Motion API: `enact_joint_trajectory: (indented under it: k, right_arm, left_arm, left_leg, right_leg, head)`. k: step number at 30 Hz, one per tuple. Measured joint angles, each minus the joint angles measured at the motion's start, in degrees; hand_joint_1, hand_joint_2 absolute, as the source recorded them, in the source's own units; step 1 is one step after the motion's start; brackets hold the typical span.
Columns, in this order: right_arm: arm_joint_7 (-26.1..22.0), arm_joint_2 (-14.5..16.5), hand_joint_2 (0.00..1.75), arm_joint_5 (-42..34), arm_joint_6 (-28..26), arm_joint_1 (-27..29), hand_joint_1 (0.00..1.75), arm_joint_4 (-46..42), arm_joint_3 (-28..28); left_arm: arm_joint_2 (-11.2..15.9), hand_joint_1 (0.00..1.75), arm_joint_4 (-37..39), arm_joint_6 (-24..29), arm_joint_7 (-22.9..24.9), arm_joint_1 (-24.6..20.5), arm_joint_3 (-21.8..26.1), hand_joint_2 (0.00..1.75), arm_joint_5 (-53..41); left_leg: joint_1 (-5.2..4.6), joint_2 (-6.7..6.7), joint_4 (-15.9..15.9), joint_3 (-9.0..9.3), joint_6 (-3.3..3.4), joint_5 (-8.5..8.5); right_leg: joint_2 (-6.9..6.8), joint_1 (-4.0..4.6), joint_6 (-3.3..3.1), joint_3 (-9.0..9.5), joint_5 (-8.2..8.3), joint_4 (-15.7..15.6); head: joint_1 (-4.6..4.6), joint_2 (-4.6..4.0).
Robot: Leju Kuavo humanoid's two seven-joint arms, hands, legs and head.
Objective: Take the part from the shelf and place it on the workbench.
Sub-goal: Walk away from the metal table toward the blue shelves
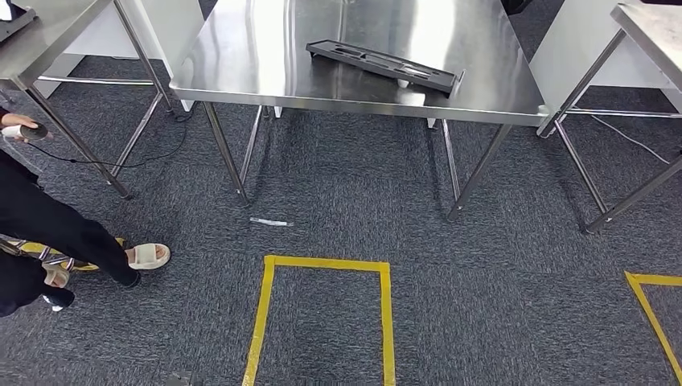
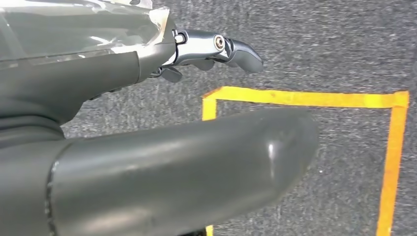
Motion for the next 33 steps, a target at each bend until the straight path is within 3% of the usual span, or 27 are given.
enact_joint_trajectory:
  k: [1, 2, 4, 5, 6, 9, 10, 11, 12, 14, 16, 17, 18, 20, 22, 23, 25, 26, 28, 29, 31, 32, 33]
  right_arm:
    - [0.0, -0.2, 0.00, 0.0, -0.2, -0.1, 0.00, 0.1, 0.3]
    - [0.0, -0.4, 0.00, 0.1, -0.4, -0.2, 0.00, 0.1, 0.6]
    - [0.2, -1.0, 0.00, 0.1, -1.0, -0.3, 0.00, 0.4, 1.3]
    - [0.2, -1.3, 0.00, 0.1, -1.2, -0.3, 0.00, 0.5, 1.7]
    - [0.3, -1.5, 0.00, 0.1, -1.4, -0.3, 0.00, 0.7, 2.0]
    - [0.3, -2.0, 0.00, 0.1, -1.8, -0.3, 0.00, 1.2, 3.0]
    - [0.3, -2.1, 0.00, 0.1, -2.0, -0.3, 0.00, 1.3, 3.3]
    - [0.3, -2.3, 0.00, 0.1, -2.2, -0.3, 0.00, 1.5, 3.6]
    - [0.4, -2.4, 0.00, 0.1, -2.3, -0.3, 0.00, 1.7, 3.9]
    - [0.4, -2.8, 0.00, 0.1, -2.7, -0.3, 0.00, 2.1, 4.2]
    - [0.5, -3.1, 0.00, 0.1, -3.1, -0.2, 0.00, 2.3, 4.4]
    - [0.5, -3.3, 0.00, 0.1, -3.2, -0.2, 0.00, 2.4, 4.4]
    - [0.5, -3.4, 0.00, 0.1, -3.3, -0.2, 0.00, 2.4, 4.5]
    - [0.6, -3.8, 0.00, 0.0, -3.5, -0.1, 0.00, 2.5, 4.6]
    - [0.6, -4.1, 0.00, -0.2, -3.5, 0.2, 0.00, 2.6, 4.7]
    - [0.6, -4.3, 0.00, -0.4, -3.6, 0.4, 0.00, 2.7, 4.8]
    - [0.6, -4.6, 0.00, -0.9, -3.6, 0.5, 0.00, 2.9, 4.9]
    - [0.6, -4.7, 0.00, -1.1, -3.7, 0.6, 0.00, 3.0, 5.0]
    - [0.6, -5.0, 0.00, -1.4, -3.8, 0.7, 0.00, 3.3, 5.0]
    - [0.6, -5.1, 0.00, -1.6, -3.8, 0.8, 0.00, 3.3, 5.0]
    - [0.6, -5.5, 0.00, -1.8, -4.0, 0.8, 0.00, 3.3, 5.2]
    - [0.6, -5.7, 0.00, -1.9, -4.1, 0.8, 0.00, 3.4, 5.3]
    - [0.5, -5.9, 0.00, -2.0, -4.3, 0.8, 0.00, 3.4, 5.3]
  left_arm:
    - [-0.1, 0.00, -0.1, 0.0, -0.1, 0.0, 0.3, 0.00, -0.1]
    - [-0.1, 0.00, -0.2, 0.0, -0.2, 0.1, 0.6, 0.00, -0.1]
    - [-0.1, 0.00, -0.2, -0.1, -0.4, 0.2, 1.2, 0.00, -0.2]
    - [-0.1, 0.00, -0.2, -0.1, -0.5, 0.3, 1.5, 0.00, -0.3]
    - [-0.1, 0.00, -0.2, -0.1, -0.5, 0.5, 1.8, 0.00, -0.3]
    - [0.0, 0.00, -0.2, -0.2, -0.8, 0.9, 2.6, 0.00, -0.3]
    - [0.0, 0.00, -0.2, -0.2, -0.9, 0.9, 2.7, 0.00, -0.3]
    - [0.0, 0.00, -0.2, -0.2, -1.0, 0.9, 2.9, 0.00, -0.3]
    - [0.0, 0.00, -0.2, -0.3, -1.1, 1.0, 3.0, 0.00, -0.3]
    - [0.0, 0.00, -0.2, -0.3, -1.4, 1.0, 3.2, 0.00, -0.5]
    - [0.0, 0.00, -0.2, -0.4, -1.5, 1.0, 3.4, 0.00, -0.7]
    - [0.0, 0.00, -0.2, -0.4, -1.6, 1.0, 3.6, 0.00, -0.7]
    - [0.0, 0.00, -0.2, -0.5, -1.7, 1.0, 3.7, 0.00, -0.7]
    - [-0.1, 0.00, -0.2, -0.6, -1.7, 1.2, 3.8, 0.00, -0.8]
    - [0.0, 0.00, -0.1, -0.7, -1.7, 1.2, 3.9, 0.00, -0.8]
    - [0.0, 0.00, -0.1, -0.7, -1.7, 1.2, 3.9, 0.00, -0.8]
    - [0.0, 0.00, -0.1, -0.9, -1.8, 1.2, 3.9, 0.00, -0.9]
    - [0.0, 0.00, 0.0, -1.0, -1.8, 1.2, 3.9, 0.00, -0.9]
    - [0.0, 0.00, 0.2, -1.1, -1.9, 1.2, 4.0, 0.00, -1.0]
    - [0.0, 0.00, 0.3, -1.2, -1.9, 1.2, 4.0, 0.00, -1.0]
    - [0.0, 0.00, 0.4, -1.3, -2.1, 1.2, 4.0, 0.00, -1.0]
    - [0.1, 0.00, 0.5, -1.4, -2.3, 1.1, 4.0, 0.00, -1.0]
    - [0.1, 0.00, 0.7, -1.5, -2.6, 1.1, 4.0, 0.00, -1.0]
  left_leg:
    - [-0.07, 0.01, -0.1, -0.92, -0.45, 1.30]
    - [-0.11, -0.01, -0.3, -0.95, -0.78, 2.00]
    - [-0.03, -0.02, -0.8, -0.96, -1.41, 3.25]
    - [0.06, -0.06, -0.6, -1.21, -1.66, 2.77]
    - [0.14, -0.11, 0.5, -1.59, -1.87, 0.92]
    - [0.24, -0.20, 9.4, -3.01, -2.20, -8.52]
    - [0.25, -0.21, 12.9, -3.16, -2.28, -10.06]
    - [0.27, -0.20, 15.5, -2.87, -2.34, -10.19]
    - [0.29, -0.19, 16.7, -1.97, -2.36, -9.21]
    - [0.37, -0.18, 12.8, 2.63, -2.24, -6.36]
    - [0.29, -0.24, 5.0, 8.49, -2.06, -7.01]
    - [0.14, -0.27, 2.1, 10.20, -1.97, -7.99]
    - [-0.10, -0.31, 0.5, 10.87, -1.83, -8.80]
    - [-0.33, -0.18, -0.2, 10.08, -0.99, -8.42]
    - [-0.27, 0.08, -0.5, 8.67, 0.27, -7.24]
    - [-0.23, 0.22, -0.5, 7.85, 0.68, -6.56]
    - [-0.32, 0.40, -0.5, 6.00, 0.96, -5.13]
    - [-0.37, 0.50, -0.5, 4.99, 0.92, -4.35]
    - [-0.39, 0.67, -0.4, 3.19, 0.76, -2.79]
    - [-0.39, 0.72, -0.4, 2.34, 0.61, -1.99]
    - [-0.50, 0.72, -0.3, 1.10, 0.12, -0.53]
    - [-0.59, 0.71, -0.3, 0.74, -0.20, 0.17]
    - [-0.67, 0.72, -0.4, 0.53, -0.50, 0.85]
  right_leg:
    - [0.08, 0.21, 0.14, 4.00, 0.79, -5.1]
    - [0.15, 0.46, -0.34, 5.50, 0.11, -7.7]
    - [0.14, 0.52, -1.16, 5.12, 0.38, -8.5]
    - [0.04, 0.33, -1.59, 4.53, 1.03, -8.4]
    - [-0.08, 0.11, -2.20, 3.83, 1.74, -8.3]
    - [-0.39, 0.14, -3.46, 1.51, 3.84, -8.2]
    - [-0.50, 0.27, -3.50, 0.57, 4.50, -8.0]
    - [-0.59, 0.36, -3.45, -0.43, 5.11, -7.7]
    - [-0.67, 0.43, -3.32, -1.48, 5.68, -7.3]
    - [-0.69, 0.39, -2.86, -3.55, 6.49, -6.0]
    - [-0.72, 0.51, -2.28, -5.36, 7.03, -4.6]
    - [-0.77, 0.59, -1.88, -5.91, 7.32, -4.2]
    - [-0.83, 0.64, -1.45, -6.36, 7.71, -3.9]
    - [-0.82, 0.50, -0.63, -7.05, 8.34, -3.6]
    - [-0.59, 0.32, -0.62, -8.30, 6.35, -1.8]
    - [-0.46, 0.21, -0.92, -9.18, 3.93, 0.7]
    - [-0.28, 0.20, -1.34, -10.69, -0.77, 7.4]
    - [-0.23, 0.20, -1.17, -10.85, -1.75, 10.4]
    - [-0.17, 0.20, -0.10, -9.07, 0.01, 11.8]
    - [-0.15, 0.20, 0.42, -6.72, 1.58, 9.6]
    - [-0.03, 0.32, 0.50, 0.21, 2.50, 0.7]
    - [0.05, 0.46, 0.09, 3.21, 1.80, -3.9]
    - [0.14, 0.64, -0.35, 5.02, 0.92, -7.0]
  head:
    - [-0.09, 0.00]
    - [-0.14, 0.00]
    - [-0.30, 0.00]
    - [-0.34, 0.00]
    - [-0.43, 0.00]
    - [-0.66, 0.00]
    - [-0.69, 0.00]
    - [-0.69, 0.00]
    - [-0.70, 0.00]
    - [-0.72, 0.00]
    - [-0.68, 0.00]
    - [-0.64, 0.00]
    - [-0.61, 0.00]
    - [-0.58, 0.00]
    - [-0.43, 0.00]
    - [-0.32, 0.00]
    - [-0.03, 0.00]
    - [-0.02, 0.00]
    - [-0.02, 0.00]
    - [-0.02, 0.00]
    - [-0.02, 0.00]
    - [-0.05, 0.00]
    - [-0.09, 0.00]
